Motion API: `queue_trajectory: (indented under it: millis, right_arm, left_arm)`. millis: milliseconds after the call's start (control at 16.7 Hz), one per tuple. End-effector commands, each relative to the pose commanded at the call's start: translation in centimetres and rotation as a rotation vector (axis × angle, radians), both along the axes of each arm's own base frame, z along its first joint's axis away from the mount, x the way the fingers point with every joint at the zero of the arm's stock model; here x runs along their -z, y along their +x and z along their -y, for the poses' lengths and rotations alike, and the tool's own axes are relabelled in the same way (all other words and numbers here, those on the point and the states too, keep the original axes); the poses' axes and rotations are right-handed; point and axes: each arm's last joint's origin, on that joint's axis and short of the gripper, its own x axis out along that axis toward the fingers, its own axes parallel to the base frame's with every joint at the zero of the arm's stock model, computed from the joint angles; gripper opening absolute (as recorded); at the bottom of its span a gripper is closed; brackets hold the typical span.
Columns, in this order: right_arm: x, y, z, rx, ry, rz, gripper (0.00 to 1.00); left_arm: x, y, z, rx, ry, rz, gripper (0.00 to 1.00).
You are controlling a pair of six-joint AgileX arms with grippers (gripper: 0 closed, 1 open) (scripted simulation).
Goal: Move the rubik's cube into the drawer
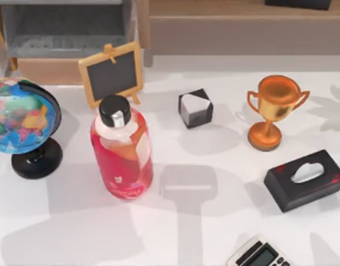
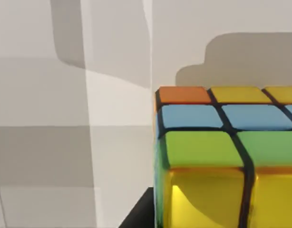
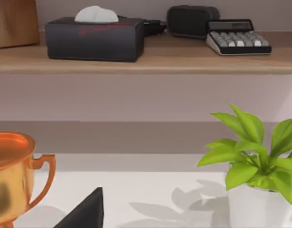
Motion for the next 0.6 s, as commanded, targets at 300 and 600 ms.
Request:
queue_trajectory:
  millis: [300, 600]
  right_arm:
    - [0.00, 0.00, 0.00, 0.000, 0.000, 0.000, 1.00]
    - [0.00, 0.00, 0.00, 0.000, 0.000, 0.000, 1.00]
  left_arm:
    - [0.00, 0.00, 0.00, 0.000, 0.000, 0.000, 1.00]
    - [0.00, 0.00, 0.00, 0.000, 0.000, 0.000, 1.00]
